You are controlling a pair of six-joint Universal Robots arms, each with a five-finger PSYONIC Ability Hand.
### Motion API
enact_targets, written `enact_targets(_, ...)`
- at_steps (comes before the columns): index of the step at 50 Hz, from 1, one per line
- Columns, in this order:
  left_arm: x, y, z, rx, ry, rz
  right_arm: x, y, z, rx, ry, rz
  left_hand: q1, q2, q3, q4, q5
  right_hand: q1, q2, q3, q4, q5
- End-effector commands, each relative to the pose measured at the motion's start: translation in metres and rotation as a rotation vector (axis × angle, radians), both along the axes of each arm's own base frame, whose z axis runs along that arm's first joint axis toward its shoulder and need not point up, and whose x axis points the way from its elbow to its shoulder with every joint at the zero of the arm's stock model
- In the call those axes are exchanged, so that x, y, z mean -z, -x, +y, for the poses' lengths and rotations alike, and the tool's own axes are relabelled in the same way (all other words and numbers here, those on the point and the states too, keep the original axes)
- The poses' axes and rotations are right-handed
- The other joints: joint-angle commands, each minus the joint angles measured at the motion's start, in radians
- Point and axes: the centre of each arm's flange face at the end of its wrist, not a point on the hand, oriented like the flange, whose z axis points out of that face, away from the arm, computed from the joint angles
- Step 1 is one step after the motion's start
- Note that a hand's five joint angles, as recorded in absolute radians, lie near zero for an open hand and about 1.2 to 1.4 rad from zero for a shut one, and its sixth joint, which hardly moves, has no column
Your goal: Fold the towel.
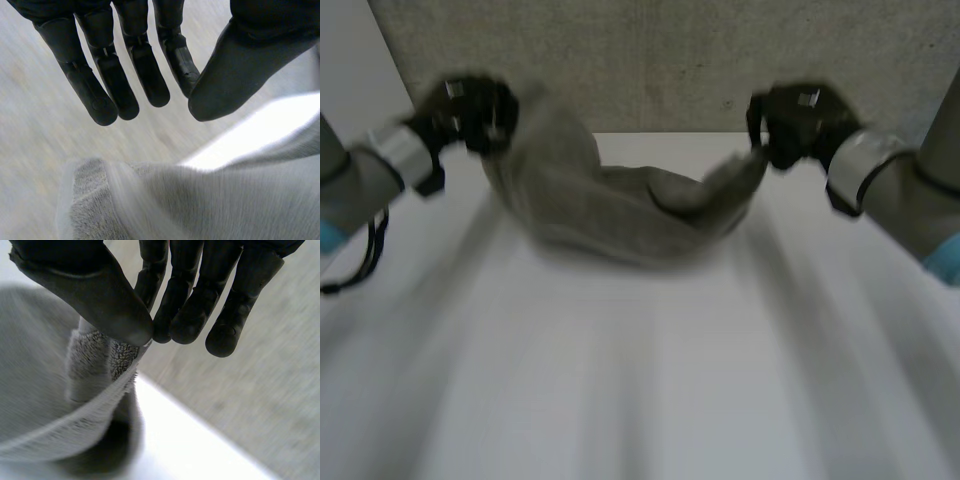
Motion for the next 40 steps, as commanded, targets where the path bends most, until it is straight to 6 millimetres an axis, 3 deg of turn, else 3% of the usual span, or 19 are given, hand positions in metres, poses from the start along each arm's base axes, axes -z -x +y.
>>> enact_targets(1,0.082,-0.024,0.029,0.039,-0.155,-0.131,0.061,0.008,0.017,-0.039,-0.166,0.097,0.039,0.037,0.014,0.036,0.025,0.076,0.068,0.051,0.050,0.059)
enact_targets(7,0.094,-0.043,0.043,0.017,-0.199,-0.204,0.059,0.018,0.026,-0.025,-0.184,0.107,0.039,0.037,0.014,0.036,0.025,0.076,0.068,0.051,0.050,0.059)
enact_targets(11,0.081,-0.049,0.055,0.025,-0.239,-0.196,0.044,0.030,0.030,0.010,-0.171,0.089,0.039,0.037,0.014,0.036,0.025,0.076,0.068,0.051,0.050,0.059)
enact_targets(13,0.062,-0.055,0.069,0.062,-0.251,-0.171,0.029,0.039,0.044,0.023,-0.174,0.091,0.039,0.037,0.014,0.036,0.025,0.076,0.068,0.051,0.050,0.059)
enact_targets(18,0.044,-0.066,0.082,0.108,-0.239,-0.130,0.022,0.054,0.061,0.040,-0.216,0.094,0.039,0.037,0.014,0.036,0.025,0.076,0.068,0.051,0.050,0.059)
enact_targets(22,0.045,-0.065,0.089,0.120,-0.247,-0.125,0.025,0.062,0.064,0.054,-0.236,0.090,0.039,0.037,0.014,0.036,0.025,0.076,0.068,0.051,0.050,0.059)
enact_targets(23,0.048,-0.063,0.093,0.128,-0.256,-0.128,0.029,0.065,0.064,0.060,-0.248,0.090,0.039,0.037,0.014,0.036,0.025,0.076,0.068,0.051,0.050,0.059)
enact_targets(24,0.052,-0.062,0.095,0.131,-0.268,-0.126,0.033,0.066,0.064,0.066,-0.257,0.092,-0.159,-0.160,-0.183,-0.161,-0.172,0.076,0.068,0.051,0.050,0.059)
enact_targets(25,0.052,-0.062,0.095,0.131,-0.269,-0.126,0.033,0.066,0.064,0.066,-0.257,0.092,-0.160,-0.162,-0.185,-0.163,-0.174,0.076,0.068,0.051,0.050,0.059)
enact_targets(26,0.056,-0.061,0.096,0.134,-0.278,-0.127,0.035,0.069,0.062,0.073,-0.259,0.091,-0.416,-0.418,-0.441,-0.419,-0.430,0.076,0.068,0.051,0.050,0.059)
enact_targets(27,0.056,-0.061,0.096,0.134,-0.278,-0.127,0.035,0.069,0.062,0.074,-0.259,0.091,-0.419,-0.420,-0.444,-0.421,-0.433,0.076,0.068,0.051,0.050,0.059)
enact_targets(29,0.071,-0.057,0.097,0.149,-0.307,-0.126,0.041,0.072,0.059,0.091,-0.252,0.084,-0.878,-0.880,-0.903,-0.880,-0.892,0.076,0.068,0.051,0.050,0.059)
enact_targets(36,0.108,-0.033,0.097,0.159,-0.359,-0.170,0.052,0.077,0.052,0.121,-0.265,0.037,-0.909,-0.911,-0.934,-0.912,-0.923,0.076,0.068,0.051,0.050,0.059)
enact_targets(40,0.125,-0.025,0.081,0.063,-0.309,-0.231,0.066,0.078,0.048,0.126,-0.298,0.029,-0.977,-0.978,-1.001,-0.979,-0.990,0.076,0.068,0.051,0.050,0.059)
